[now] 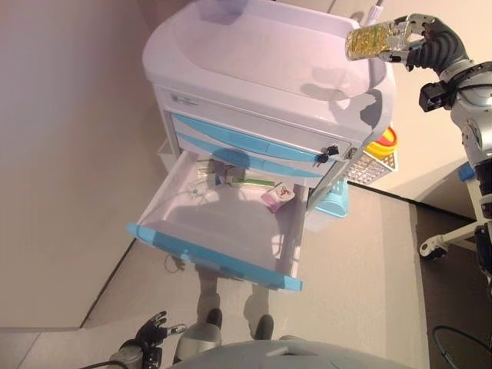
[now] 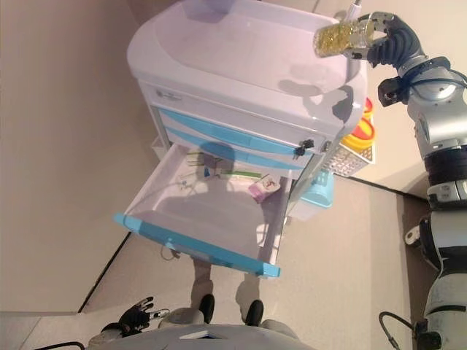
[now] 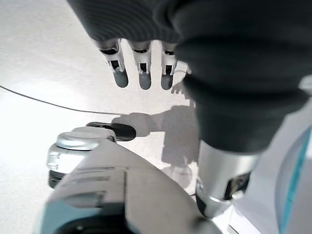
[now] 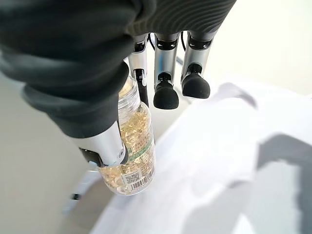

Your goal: Open the drawer and pick up the medicine

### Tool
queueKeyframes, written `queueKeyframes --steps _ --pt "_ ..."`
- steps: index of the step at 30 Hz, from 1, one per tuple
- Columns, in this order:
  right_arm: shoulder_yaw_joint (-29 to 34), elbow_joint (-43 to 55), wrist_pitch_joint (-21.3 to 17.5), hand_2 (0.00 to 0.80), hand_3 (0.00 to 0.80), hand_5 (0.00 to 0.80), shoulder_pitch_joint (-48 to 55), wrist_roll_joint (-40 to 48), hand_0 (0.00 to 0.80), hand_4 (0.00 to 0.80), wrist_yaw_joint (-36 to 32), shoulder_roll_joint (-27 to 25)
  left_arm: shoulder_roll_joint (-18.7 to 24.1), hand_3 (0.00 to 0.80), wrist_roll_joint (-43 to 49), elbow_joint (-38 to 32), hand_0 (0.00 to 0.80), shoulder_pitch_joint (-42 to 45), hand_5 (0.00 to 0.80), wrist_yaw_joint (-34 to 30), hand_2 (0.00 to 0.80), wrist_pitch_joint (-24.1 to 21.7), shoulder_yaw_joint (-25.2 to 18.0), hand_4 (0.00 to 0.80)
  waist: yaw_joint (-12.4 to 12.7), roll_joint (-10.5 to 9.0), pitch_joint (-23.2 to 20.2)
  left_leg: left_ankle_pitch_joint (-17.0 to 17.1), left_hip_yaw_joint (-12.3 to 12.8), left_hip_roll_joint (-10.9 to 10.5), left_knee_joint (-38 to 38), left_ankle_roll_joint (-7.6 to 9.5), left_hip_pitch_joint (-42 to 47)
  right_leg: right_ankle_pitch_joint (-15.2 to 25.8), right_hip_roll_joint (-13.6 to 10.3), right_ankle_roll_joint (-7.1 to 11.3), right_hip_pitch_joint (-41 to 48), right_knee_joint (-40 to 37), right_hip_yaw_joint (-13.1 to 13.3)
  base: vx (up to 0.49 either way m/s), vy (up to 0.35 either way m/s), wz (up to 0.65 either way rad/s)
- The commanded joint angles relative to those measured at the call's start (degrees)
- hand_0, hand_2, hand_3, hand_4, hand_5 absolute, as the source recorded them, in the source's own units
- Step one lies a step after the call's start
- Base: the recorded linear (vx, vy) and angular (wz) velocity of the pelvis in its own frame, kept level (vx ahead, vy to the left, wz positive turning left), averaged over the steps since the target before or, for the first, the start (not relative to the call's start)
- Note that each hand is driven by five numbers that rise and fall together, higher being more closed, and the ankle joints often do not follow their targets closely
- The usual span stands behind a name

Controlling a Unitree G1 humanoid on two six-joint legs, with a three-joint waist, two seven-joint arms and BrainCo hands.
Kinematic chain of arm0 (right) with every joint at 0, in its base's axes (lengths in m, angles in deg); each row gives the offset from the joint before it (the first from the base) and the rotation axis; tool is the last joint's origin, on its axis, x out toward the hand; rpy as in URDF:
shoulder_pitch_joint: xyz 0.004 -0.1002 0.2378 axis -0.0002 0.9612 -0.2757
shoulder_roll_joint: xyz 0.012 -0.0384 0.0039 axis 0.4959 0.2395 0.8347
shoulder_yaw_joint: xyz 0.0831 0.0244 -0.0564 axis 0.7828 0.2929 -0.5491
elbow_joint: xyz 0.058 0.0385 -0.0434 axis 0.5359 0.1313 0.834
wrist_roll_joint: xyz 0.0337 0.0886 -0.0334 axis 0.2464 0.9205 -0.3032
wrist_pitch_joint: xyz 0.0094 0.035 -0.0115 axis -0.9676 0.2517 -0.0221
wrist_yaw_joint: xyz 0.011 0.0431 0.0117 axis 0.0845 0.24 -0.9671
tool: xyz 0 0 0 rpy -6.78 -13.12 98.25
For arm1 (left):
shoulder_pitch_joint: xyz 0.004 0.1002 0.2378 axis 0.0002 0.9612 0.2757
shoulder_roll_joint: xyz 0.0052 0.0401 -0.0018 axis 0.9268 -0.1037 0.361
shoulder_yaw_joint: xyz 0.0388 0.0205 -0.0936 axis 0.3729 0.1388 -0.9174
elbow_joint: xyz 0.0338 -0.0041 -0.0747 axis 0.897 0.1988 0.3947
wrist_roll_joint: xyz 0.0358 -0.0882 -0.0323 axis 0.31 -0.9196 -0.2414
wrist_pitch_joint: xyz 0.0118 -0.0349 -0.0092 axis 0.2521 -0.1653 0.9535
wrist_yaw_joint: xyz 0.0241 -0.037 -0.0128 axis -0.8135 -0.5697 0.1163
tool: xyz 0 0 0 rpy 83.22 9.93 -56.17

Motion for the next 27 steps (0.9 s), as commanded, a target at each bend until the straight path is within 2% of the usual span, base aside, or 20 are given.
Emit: queueKeyframes --steps 1,10,17,21,27 --pt "-6.6 -4.3 -0.5 0.8 0.8 0.8 -12.0 -1.5 0.8 0.8 2.8 -3.7 3.3 0.0 -1.9 1.9 0.0 0.6 0.0 0.3 0.0 -0.2 3.1 0.0 3.6 -2.33 -1.6 -6.0 -1.1 -2.4 2.6 0.13 -2.1 -4.0 -1.9 4.0 0.9 4.8 -0.5 0.023 0.016 0.18" --pt "-17.8 -20.3 3.5 0.8 0.8 0.8 -23.5 -12.3 0.8 0.8 -4.2 -4.7 4.6 0.0 -4.6 -0.7 0.0 1.6 0.0 0.6 0.0 -0.7 4.1 0.0 6.9 -3.21 0.2 -5.3 -3.5 -2.9 3.1 0.19 -3.7 -3.7 -2.0 3.85 0.7 4.6 -2.5 0.023 0.011 0.2" --pt "-24.6 -23.2 4.5 0.8 0.8 0.8 -28.9 -17.5 0.8 0.8 -7.0 -6.6 6.2 0.0 -4.9 -3.1 0.0 2.4 0.0 0.6 0.0 -0.4 3.8 0.0 8.1 -4.49 1.8 -4.5 -4.7 -2.7 2.5 0.08 -4.6 -3.1 -1.7 4.1 0.1 4.4 -3.2 -0.004 -0.03 0.14" --pt "-28.9 -24.7 2.9 0.8 0.8 0.8 -31.2 -22.2 0.8 0.8 -9.1 -7.3 6.6 0.0 -5.7 -3.5 0.0 2.9 0.0 0.8 0.0 -0.7 4.1 0.0 8.4 -4.82 2.0 -4.1 -4.9 -2.6 2.0 0.11 -4.7 -2.9 -1.7 4.17 -0.1 4.2 -3.4 0.002 -0.002 0.01" --pt "-33.8 -25.2 2.4 0.8 0.8 0.8 -35.1 -25.6 0.8 0.8 -13.6 -7.6 7.2 0.0 -6.7 -4.8 0.0 3.1 0.0 0.9 0.0 -0.9 4.3 0.0 8.4 -5.06 2.5 -3.8 -5.0 -2.6 1.7 0.03 -5.1 -2.8 -1.8 4.23 -0.6 4.2 -3.5 -0.006 0.005 0.04"
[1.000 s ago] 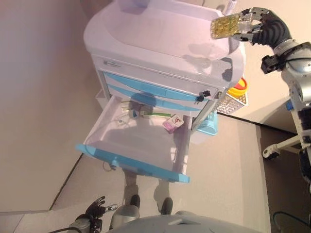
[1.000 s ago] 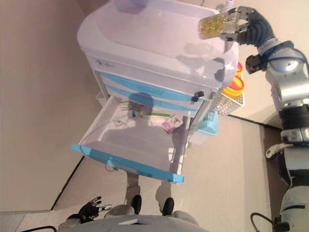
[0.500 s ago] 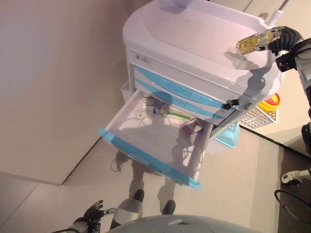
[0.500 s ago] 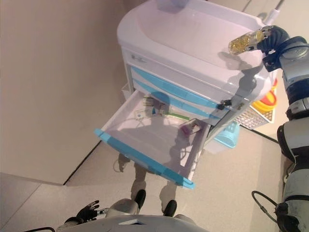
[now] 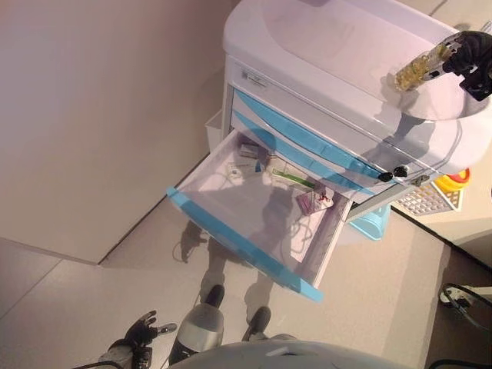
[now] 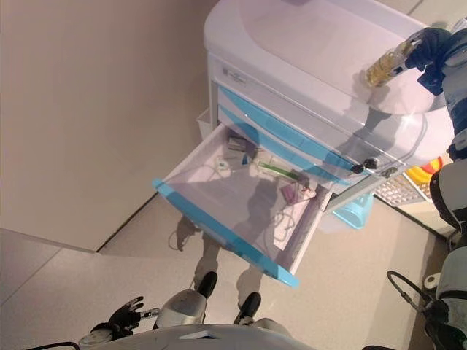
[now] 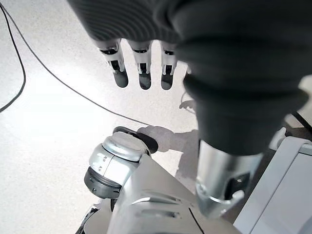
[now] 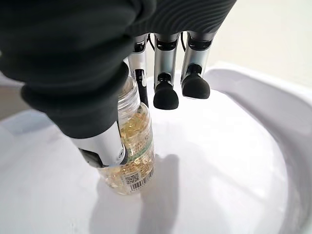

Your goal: Open the drawer and pick up the medicine

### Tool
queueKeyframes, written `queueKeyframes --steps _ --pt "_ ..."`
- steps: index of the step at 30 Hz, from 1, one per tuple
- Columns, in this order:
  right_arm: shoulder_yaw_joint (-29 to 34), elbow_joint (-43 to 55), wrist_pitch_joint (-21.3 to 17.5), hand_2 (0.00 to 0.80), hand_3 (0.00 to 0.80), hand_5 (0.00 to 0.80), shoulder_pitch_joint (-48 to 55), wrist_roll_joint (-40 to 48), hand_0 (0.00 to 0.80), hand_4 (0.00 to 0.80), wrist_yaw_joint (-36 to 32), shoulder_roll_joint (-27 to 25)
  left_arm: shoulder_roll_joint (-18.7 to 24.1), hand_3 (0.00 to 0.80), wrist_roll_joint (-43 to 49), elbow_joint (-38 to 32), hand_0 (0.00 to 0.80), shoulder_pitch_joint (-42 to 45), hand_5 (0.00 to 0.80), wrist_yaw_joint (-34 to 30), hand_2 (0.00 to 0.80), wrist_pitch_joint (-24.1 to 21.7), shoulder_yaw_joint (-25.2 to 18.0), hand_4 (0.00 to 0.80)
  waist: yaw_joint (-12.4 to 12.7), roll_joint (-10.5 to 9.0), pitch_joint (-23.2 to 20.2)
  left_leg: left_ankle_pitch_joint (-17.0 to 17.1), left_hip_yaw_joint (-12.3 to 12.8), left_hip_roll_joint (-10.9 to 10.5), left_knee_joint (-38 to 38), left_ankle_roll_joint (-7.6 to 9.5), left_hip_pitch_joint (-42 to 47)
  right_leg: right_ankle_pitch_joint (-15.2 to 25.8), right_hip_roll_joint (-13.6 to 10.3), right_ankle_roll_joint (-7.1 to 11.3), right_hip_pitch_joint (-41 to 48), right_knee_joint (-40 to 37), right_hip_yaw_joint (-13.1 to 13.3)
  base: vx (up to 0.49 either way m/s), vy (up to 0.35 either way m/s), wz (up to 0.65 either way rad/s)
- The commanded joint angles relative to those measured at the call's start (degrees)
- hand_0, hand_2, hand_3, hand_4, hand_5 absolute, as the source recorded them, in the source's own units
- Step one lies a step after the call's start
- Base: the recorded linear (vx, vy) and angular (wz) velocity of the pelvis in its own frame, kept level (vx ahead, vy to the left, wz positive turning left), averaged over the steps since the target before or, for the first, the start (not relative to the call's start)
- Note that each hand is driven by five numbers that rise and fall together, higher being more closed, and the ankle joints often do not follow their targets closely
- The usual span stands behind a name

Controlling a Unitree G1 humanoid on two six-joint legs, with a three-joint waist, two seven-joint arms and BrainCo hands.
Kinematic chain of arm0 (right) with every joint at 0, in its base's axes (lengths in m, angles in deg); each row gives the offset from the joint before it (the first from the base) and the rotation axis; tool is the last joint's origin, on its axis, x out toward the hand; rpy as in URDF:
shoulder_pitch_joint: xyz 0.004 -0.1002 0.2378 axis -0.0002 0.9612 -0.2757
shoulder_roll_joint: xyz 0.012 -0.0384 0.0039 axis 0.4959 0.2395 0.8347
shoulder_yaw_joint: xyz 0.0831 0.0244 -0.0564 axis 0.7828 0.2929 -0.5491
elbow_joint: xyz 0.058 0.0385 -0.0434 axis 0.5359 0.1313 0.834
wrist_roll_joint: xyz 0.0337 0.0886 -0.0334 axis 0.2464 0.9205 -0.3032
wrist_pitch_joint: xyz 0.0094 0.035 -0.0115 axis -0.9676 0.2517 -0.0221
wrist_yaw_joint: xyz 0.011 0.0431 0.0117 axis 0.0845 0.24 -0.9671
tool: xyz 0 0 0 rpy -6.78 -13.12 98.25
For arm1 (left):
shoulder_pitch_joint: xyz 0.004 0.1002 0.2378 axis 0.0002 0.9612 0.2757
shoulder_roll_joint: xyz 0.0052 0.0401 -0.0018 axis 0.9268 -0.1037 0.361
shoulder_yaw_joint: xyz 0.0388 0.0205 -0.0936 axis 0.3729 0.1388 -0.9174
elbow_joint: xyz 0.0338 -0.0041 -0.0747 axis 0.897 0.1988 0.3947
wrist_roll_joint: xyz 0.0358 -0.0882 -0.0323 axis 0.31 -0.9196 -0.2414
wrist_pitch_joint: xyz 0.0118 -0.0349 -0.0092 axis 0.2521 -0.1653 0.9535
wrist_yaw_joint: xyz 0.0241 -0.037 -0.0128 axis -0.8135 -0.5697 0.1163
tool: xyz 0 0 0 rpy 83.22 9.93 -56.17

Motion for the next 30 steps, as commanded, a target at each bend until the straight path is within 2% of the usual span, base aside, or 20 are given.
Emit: queueKeyframes --steps 1,9,10,11,12,14,22,30 --pt "-7.5 1.3 -2.4 0.8 0.8 0.8 -10.1 -3.5 0.8 0.8 -1.6 -5.8 3.5 0.0 -2.3 -2.0 0.0 2.3 0.0 0.5 0.0 -0.8 2.1 0.0 0.6 -2.09 -0.5 -5.5 0.7 -1.2 0.9 -0.56 -0.2 -2.2 -0.8 3.37 1.5 4.2 1.2 -0.01 0.006 0.05" --pt "-10.4 1.1 -3.5 0.8 0.8 0.8 -11.0 -6.7 0.8 0.8 -5.1 -5.4 3.7 0.0 -2.6 -4.0 0.0 2.5 0.0 0.7 0.0 -0.2 2.1 0.0 0.9 -2.4 -0.3 -5.3 0.9 -1.1 0.7 -0.71 -0.2 -2.1 -0.8 3.34 1.3 4.2 1.0 -0.004 0.0 0.02" --pt "-10.5 0.9 -3.4 0.753 0.753 0.753 -11.0 -6.7 0.753 0.753 -5.1 -5.3 3.8 0.0 -2.7 -4.2 0.0 2.5 0.0 0.7 0.0 0.0 2.1 0.0 0.9 -2.4 -0.3 -5.2 0.9 -1.0 0.7 -0.74 -0.2 -2.1 -0.8 3.34 1.3 4.2 1.0 0.0 0.0 0.0" --pt "-10.6 0.8 -3.6 0.684 0.684 0.684 -10.9 -6.9 0.684 0.684 -5.5 -5.4 3.8 0.0 -2.8 -4.3 0.0 2.6 0.0 0.8 0.0 -0.1 2.2 0.0 0.9 -2.42 -0.2 -5.2 0.8 -1.1 0.6 -0.75 -0.2 -2.0 -0.8 3.34 1.3 4.1 0.9 0.0 0.0 0.0" --pt "-10.6 0.7 -3.5 0.571 0.571 0.571 -10.8 -6.6 0.571 0.571 -5.5 -5.4 3.8 0.0 -2.7 -4.3 0.0 2.6 0.0 0.8 0.0 -0.2 2.2 0.0 1.0 -2.45 -0.3 -5.2 0.8 -1.1 0.5 -0.77 -0.2 -2.0 -0.8 3.37 1.3 4.1 0.9 0.0 0.0 0.0" --pt "-10.6 0.7 -3.1 0.0 0.0 0.0 -10.7 -6.1 0.0 0.0 -5.7 -5.4 3.9 0.0 -2.6 -4.3 0.0 2.7 0.0 0.8 0.0 0.0 2.1 0.0 1.0 -2.53 -0.2 -5.2 0.9 -1.0 0.6 -0.79 -0.2 -2.0 -0.8 3.38 1.3 4.0 0.9 0.0 0.0 0.0" --pt "-10.3 -0.2 -2.8 0.0 0.0 0.0 -11.2 -5.1 0.0 0.0 -4.9 -5.6 4.3 0.0 -2.5 -4.3 0.0 2.6 0.0 0.8 0.0 0.5 2.0 0.0 0.9 -2.41 -0.2 -5.2 1.2 -1.0 0.4 -0.81 0.0 -1.8 -0.9 3.59 1.3 3.9 0.9 0.0 0.0 0.0" --pt "-8.9 -0.8 -1.8 0.0 0.0 0.0 -11.5 -1.2 0.0 0.0 -0.8 -5.8 4.1 0.0 -2.8 -4.1 0.0 2.8 0.0 0.3 0.0 0.1 2.6 0.0 0.4 -1.93 -0.9 -5.3 1.7 -1.0 0.3 -0.81 0.3 -1.7 -1.0 3.73 1.4 3.8 1.0 0.0 0.0 0.0"
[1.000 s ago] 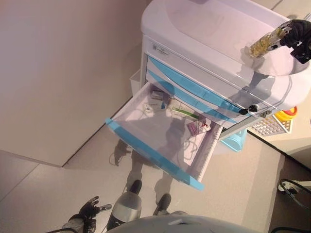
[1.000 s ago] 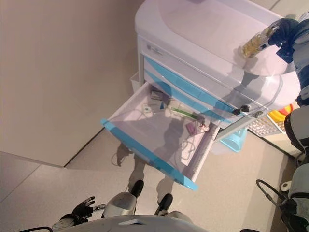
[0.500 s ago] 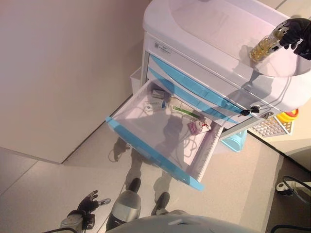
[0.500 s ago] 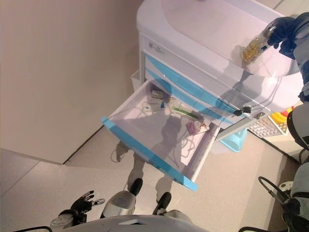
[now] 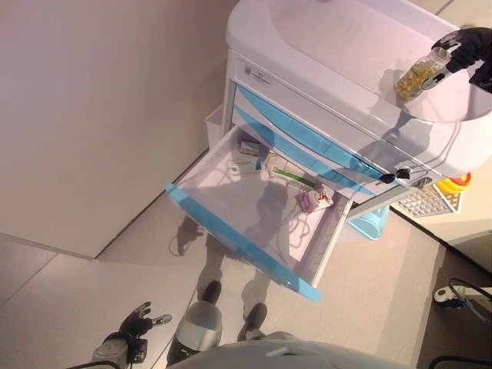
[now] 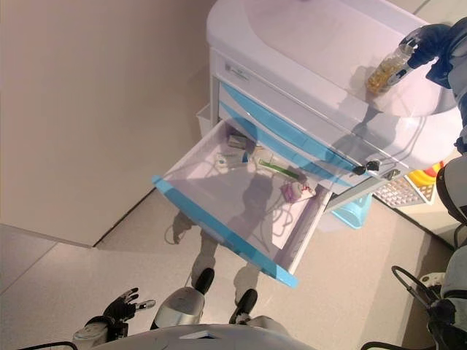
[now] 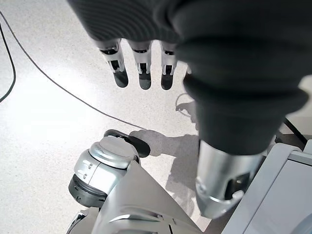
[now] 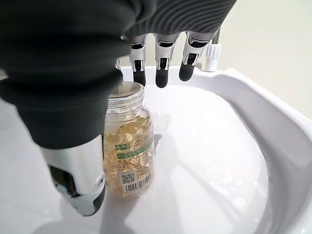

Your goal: Open the drawer and pick up the medicine

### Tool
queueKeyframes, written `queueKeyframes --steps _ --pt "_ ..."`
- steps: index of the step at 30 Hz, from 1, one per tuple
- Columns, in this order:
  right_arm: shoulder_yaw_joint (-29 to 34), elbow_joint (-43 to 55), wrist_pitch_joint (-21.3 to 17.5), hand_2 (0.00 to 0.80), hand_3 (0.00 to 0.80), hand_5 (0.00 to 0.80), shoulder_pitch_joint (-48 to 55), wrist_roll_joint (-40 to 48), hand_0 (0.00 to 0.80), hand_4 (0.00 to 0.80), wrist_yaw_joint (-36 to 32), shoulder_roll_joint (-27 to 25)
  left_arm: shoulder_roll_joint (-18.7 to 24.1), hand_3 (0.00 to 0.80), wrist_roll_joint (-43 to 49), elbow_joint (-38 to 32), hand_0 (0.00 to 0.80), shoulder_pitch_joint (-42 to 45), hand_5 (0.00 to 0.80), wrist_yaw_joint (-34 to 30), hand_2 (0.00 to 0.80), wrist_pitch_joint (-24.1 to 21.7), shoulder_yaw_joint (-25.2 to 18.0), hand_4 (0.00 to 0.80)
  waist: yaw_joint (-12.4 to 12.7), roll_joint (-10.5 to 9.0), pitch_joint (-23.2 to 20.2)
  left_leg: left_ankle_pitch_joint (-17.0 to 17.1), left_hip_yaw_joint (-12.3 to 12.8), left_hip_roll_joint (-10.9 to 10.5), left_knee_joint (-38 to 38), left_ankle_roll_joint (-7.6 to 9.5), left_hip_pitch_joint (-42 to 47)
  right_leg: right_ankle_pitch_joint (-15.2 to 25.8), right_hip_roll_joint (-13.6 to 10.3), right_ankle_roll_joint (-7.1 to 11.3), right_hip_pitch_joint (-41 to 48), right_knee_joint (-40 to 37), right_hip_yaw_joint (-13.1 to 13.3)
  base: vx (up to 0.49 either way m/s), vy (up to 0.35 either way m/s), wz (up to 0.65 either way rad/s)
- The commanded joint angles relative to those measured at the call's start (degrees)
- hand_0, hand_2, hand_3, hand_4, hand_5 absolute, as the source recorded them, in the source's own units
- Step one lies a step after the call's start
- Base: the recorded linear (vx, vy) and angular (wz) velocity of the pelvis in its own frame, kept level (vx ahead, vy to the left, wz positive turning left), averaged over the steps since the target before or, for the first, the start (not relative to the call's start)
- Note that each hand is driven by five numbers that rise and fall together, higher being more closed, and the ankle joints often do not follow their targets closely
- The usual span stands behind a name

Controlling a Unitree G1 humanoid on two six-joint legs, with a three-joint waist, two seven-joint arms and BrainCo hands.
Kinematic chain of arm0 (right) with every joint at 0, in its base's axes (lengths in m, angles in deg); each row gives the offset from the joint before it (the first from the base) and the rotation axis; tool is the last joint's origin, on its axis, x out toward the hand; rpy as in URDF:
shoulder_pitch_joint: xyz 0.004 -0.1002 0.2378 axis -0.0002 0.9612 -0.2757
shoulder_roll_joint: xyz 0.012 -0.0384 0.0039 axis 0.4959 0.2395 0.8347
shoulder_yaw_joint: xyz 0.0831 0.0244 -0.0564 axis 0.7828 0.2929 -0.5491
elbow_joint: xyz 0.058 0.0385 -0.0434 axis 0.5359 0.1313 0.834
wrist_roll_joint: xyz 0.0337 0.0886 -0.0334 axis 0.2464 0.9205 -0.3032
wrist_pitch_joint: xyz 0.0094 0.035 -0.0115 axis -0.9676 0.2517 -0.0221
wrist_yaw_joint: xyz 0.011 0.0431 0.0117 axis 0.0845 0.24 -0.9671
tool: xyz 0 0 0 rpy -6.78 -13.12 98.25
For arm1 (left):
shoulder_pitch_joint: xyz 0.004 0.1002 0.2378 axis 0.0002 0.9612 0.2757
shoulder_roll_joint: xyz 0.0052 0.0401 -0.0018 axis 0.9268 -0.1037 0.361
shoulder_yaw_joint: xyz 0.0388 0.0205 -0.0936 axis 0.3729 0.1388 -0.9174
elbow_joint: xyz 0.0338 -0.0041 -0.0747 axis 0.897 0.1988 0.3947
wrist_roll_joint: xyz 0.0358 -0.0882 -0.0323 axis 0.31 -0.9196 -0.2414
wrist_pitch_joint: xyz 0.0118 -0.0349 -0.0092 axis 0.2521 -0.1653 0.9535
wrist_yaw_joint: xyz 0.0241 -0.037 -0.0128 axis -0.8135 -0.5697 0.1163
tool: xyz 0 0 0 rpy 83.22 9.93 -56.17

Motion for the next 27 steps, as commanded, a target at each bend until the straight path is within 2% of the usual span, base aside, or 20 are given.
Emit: queueKeyframes --steps 1,9,13,16,18,21,23,25,27 --pt "-4.6 -0.2 0.4 0.0 0.0 0.0 -9.4 2.5 0.0 0.0 4.0 -5.1 2.2 0.0 -1.2 -1.7 0.0 2.6 0.0 -0.3 0.0 -0.3 2.6 0.0 0.3 -1.0 -1.7 -5.3 1.8 -1.0 0.3 -0.78 0.3 -1.5 -0.8 3.43 1.3 3.8 0.8 0.0 0.0 0.0" --pt "-1.8 1.2 0.5 0.0 0.0 0.0 -10.1 14.7 0.0 0.0 10.9 -7.1 2.2 0.0 0.9 -0.2 0.0 2.5 0.0 -0.9 0.0 0.5 2.6 0.0 -1.3 -0.76 -2.9 -5.9 2.9 -0.8 0.4 -0.63 1.3 -1.5 -0.9 3.68 1.6 4.0 1.8 -0.007 -0.006 -0.01" --pt "1.1 5.2 -2.6 0.0 0.0 0.0 -9.5 21.3 0.0 0.0 18.3 -11.3 1.9 0.0 2.3 2.5 0.0 2.5 0.0 -1.5 0.0 0.0 2.6 0.0 -4.0 -0.21 -4.7 -6.8 4.6 -0.8 0.7 -0.34 2.1 -1.7 -1.0 3.95 1.3 4.7 3.5 -0.01 -0.011 -0.15" --pt "3.0 8.8 -4.7 0.0 0.0 0.0 -8.7 22.7 0.0 0.0 23.8 -13.9 1.6 0.0 3.4 3.8 0.0 2.1 0.0 -2.1 0.0 -0.2 2.8 0.0 -5.7 0.49 -5.7 -7.4 5.7 -0.9 1.2 -0.16 2.4 -2.1 -1.1 4.09 1.1 5.2 4.7 -0.017 0.011 -0.26" --pt "6.7 14.7 -7.3 0.0 0.0 0.0 -6.1 26.1 0.0 0.0 30.1 -17.1 1.3 0.0 4.5 4.1 0.0 1.7 0.0 -3.0 0.0 0.0 3.2 0.0 -7.7 1.78 -6.5 -8.1 6.9 -1.0 2.0 0.1 2.6 -2.6 -1.3 4.16 0.6 6.3 6.0 -0.034 0.02 -0.24" --pt "16.9 22.5 -10.5 0.0 0.0 0.0 4.5 27.8 0.0 0.0 34.3 -19.6 0.7 0.0 5.8 3.8 0.0 0.9 0.0 -4.2 0.0 -0.2 3.8 0.0 -10.0 3.5 -6.9 -9.2 8.0 -1.0 3.4 0.34 2.7 -3.5 -1.5 4.18 -0.1 7.9 7.4 -0.041 0.021 -0.36" --pt "28.9 29.6 -12.7 0.0 0.0 0.0 18.2 30.1 0.0 0.0 35.2 -19.4 0.0 0.0 5.3 2.6 0.0 0.4 0.0 -4.4 0.0 0.5 3.8 0.0 -12.0 4.81 -7.0 -9.8 8.6 -1.1 3.7 0.62 3.1 -3.8 -1.4 4.15 -0.4 8.4 8.7 -0.043 0.018 -0.28" --pt "44.7 36.3 -14.2 0.0 0.0 0.0 36.3 33.1 0.0 0.0 35.2 -15.8 -0.5 0.0 5.2 1.3 0.0 0.0 0.0 -4.3 0.0 1.1 3.6 0.0 -13.7 5.48 -7.0 -10.3 9.1 -1.1 3.7 0.78 3.6 -3.8 -1.3 4.3 -0.6 8.6 10.0 -0.049 -0.008 -0.33" --pt "57.2 42.1 -15.1 0.0 0.0 0.0 53.1 31.9 0.0 0.0 33.4 -8.6 -0.8 0.0 6.0 1.0 0.0 -0.8 0.0 -4.2 0.0 1.4 3.2 0.0 -15.0 5.73 -7.0 -10.7 9.8 -1.0 3.9 0.89 3.9 -3.5 -1.3 4.48 -0.8 8.4 11.1 -0.054 -0.026 -0.35"
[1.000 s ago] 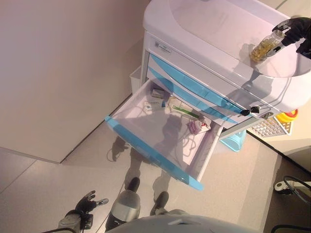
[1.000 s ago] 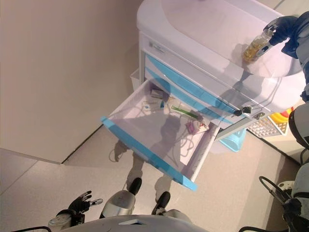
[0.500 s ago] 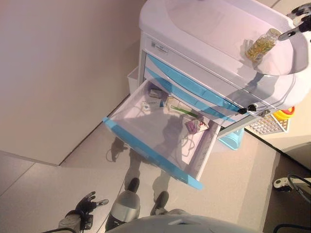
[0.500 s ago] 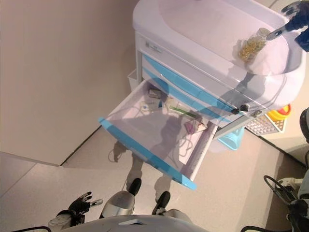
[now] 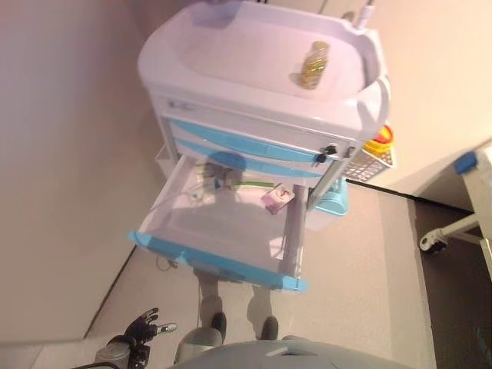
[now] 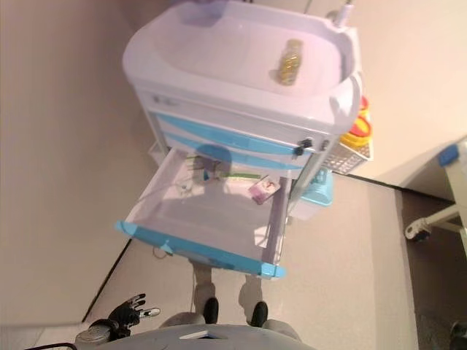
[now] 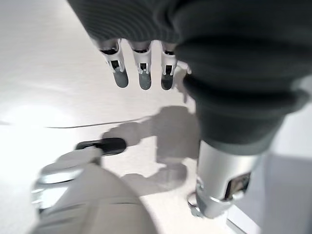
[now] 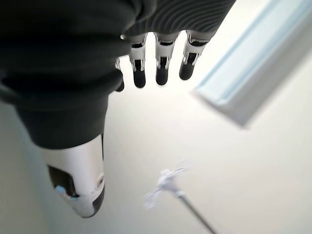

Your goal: Open the drawer and pick up the medicine

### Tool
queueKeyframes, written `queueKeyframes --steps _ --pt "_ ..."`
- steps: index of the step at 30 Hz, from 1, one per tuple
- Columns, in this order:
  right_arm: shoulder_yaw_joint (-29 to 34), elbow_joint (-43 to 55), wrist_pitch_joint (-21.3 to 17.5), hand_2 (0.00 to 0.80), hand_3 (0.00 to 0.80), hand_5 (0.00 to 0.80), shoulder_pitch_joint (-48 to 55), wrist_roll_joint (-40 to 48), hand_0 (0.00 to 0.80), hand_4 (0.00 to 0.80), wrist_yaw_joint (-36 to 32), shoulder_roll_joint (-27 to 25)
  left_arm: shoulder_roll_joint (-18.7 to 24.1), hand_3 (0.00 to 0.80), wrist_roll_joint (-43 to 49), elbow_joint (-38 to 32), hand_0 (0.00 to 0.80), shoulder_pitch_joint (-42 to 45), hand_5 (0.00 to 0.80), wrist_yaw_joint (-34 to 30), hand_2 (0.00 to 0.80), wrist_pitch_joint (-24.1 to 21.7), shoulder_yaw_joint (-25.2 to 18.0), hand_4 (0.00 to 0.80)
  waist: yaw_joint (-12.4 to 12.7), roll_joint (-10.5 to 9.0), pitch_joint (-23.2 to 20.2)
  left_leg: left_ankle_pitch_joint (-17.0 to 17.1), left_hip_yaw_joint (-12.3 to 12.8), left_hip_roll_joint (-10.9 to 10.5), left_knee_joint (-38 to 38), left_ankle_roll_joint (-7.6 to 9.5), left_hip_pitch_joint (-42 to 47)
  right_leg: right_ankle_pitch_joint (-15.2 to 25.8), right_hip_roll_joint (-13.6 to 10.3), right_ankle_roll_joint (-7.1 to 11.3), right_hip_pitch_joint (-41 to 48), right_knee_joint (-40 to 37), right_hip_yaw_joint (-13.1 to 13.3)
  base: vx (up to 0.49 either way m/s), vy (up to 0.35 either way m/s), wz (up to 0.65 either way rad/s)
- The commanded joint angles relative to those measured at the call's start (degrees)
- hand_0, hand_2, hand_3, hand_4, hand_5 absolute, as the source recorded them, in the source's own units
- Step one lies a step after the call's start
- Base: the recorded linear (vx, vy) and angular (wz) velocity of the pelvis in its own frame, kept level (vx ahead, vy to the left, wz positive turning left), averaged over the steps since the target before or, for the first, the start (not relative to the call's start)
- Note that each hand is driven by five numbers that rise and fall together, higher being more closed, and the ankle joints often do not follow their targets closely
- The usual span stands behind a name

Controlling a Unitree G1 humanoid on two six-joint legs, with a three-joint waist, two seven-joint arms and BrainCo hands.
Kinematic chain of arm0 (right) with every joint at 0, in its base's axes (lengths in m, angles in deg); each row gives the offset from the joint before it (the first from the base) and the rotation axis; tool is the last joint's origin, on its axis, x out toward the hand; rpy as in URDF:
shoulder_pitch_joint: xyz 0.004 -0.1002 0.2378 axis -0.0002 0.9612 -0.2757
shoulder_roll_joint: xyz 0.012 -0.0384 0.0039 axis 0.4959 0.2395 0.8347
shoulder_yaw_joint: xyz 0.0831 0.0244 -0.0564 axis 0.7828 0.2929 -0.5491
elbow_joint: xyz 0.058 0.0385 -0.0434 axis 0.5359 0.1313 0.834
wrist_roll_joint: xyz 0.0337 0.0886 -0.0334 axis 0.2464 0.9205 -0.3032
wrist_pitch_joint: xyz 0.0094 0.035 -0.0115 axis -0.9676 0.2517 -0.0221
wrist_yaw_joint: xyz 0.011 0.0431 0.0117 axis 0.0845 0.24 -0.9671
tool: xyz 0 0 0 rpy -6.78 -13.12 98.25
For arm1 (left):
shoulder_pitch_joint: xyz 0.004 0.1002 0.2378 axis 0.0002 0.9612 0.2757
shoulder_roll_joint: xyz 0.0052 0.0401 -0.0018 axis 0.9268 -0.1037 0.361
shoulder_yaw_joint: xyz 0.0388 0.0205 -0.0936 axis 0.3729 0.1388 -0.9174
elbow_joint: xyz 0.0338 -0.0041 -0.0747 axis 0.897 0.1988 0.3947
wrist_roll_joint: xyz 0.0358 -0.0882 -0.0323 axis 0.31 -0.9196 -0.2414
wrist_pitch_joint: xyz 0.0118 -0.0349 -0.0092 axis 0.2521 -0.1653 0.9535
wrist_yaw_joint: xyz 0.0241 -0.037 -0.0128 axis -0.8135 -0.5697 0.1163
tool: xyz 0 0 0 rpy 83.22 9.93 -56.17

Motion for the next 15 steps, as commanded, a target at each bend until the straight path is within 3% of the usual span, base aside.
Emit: queueKeyframes --steps 1,5,8,11,13,15 --pt "6.9 4.8 -4.1 0.0 0.0 0.0 13.8 -0.6 0.0 0.0 -0.5 7.4 -0.9 0.0 2.5 1.2 0.0 -1.4 0.0 -0.5 0.0 0.9 1.7 0.0 -1.9 0.73 -0.7 -8.9 -0.9 -1.3 4.6 -0.5 -0.9 -3.9 -1.6 4.75 -0.8 6.7 1.8 -0.054 -0.022 -0.39" --pt "7.9 7.0 -4.1 0.0 0.0 0.0 28.0 -8.1 0.0 0.0 -2.1 21.1 -2.2 0.0 4.5 2.6 0.0 -3.4 0.0 0.3 0.0 1.6 1.8 0.0 -4.5 1.27 -0.8 -9.2 2.3 -0.6 4.6 -0.67 -0.4 -3.1 -1.4 4.79 -0.9 5.4 3.8 -0.059 -0.019 -0.56" --pt "6.4 2.8 -2.8 0.0 0.0 0.0 34.6 -7.5 0.0 0.0 -3.6 29.2 -3.3 0.0 4.0 3.8 0.0 -4.7 0.0 1.3 0.0 1.2 1.7 0.0 -6.0 1.38 -1.0 -9.4 4.0 -0.4 4.1 -0.87 0.3 -2.6 -1.3 4.95 -0.7 4.5 4.4 -0.021 -0.011 -0.43" --pt "3.6 -3.5 -4.2 0.0 0.0 0.0 38.5 -9.3 0.0 0.0 -2.9 34.9 -4.2 0.0 3.0 4.2 0.0 -5.5 0.0 1.8 0.0 0.9 1.8 0.0 -6.8 1.53 -1.3 -9.4 4.9 -0.2 3.6 -0.91 0.9 -2.2 -1.3 5.11 -0.7 3.9 4.6 0.002 -0.01 -0.27" --pt "0.0 -11.1 -10.8 0.0 0.0 0.0 41.5 -12.1 0.0 0.0 -1.3 40.4 -5.3 0.0 3.1 4.8 0.0 -5.7 0.0 1.8 0.0 -0.1 1.9 0.0 -7.1 1.77 -1.5 -9.5 5.2 -0.1 3.5 -0.91 1.0 -2.0 -1.1 5.1 -0.5 3.3 4.6 0.007 -0.017 -0.09" --pt "-1.4 -16.2 -9.7 0.0 0.0 0.0 42.4 -13.8 0.0 0.0 -0.3 43.8 -5.8 0.0 3.2 5.7 0.0 -5.7 0.0 1.7 0.0 -1.1 2.2 0.0 -7.0 1.95 -1.6 -9.4 5.1 -0.2 3.1 -0.87 1.1 -1.9 -0.9 5.01 -0.5 3.0 4.6 0.006 -0.008 -0.02"
